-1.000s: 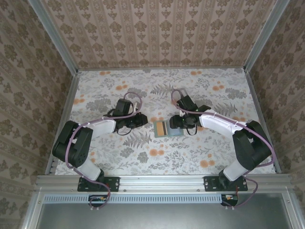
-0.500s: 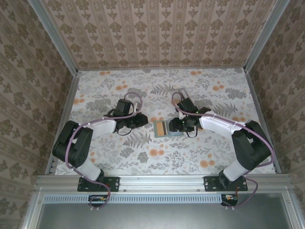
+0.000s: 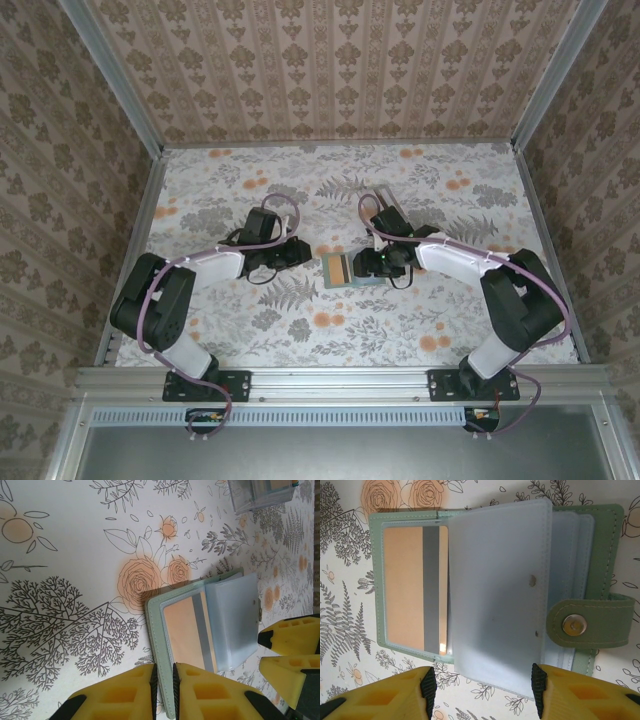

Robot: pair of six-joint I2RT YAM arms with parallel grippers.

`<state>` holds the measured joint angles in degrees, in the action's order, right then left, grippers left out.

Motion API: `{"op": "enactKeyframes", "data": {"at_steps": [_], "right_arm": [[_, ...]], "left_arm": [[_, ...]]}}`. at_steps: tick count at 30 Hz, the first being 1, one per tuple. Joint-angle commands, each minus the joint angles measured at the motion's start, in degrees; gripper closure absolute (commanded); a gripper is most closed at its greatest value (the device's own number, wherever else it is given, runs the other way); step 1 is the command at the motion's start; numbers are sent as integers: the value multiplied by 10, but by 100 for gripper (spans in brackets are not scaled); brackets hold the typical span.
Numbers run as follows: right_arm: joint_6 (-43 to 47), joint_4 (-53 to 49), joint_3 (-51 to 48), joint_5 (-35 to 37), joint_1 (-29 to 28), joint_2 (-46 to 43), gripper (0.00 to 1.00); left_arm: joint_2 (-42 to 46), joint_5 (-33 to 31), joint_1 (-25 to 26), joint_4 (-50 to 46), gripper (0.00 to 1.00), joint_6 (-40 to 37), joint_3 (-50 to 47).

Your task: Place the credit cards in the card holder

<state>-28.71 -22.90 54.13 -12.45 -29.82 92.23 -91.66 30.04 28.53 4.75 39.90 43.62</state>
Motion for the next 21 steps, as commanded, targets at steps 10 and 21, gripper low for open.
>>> {"op": "enactKeyframes", "data": {"at_steps": [10,21], "right_arm": [[15,-19,-4,24,4,-4,44],[20,-19,-7,27,3,-5,44]], "left_arm": [[-12,6,5,2,82,-6,13],[-19,7,8,1,82,-6,20]]}}
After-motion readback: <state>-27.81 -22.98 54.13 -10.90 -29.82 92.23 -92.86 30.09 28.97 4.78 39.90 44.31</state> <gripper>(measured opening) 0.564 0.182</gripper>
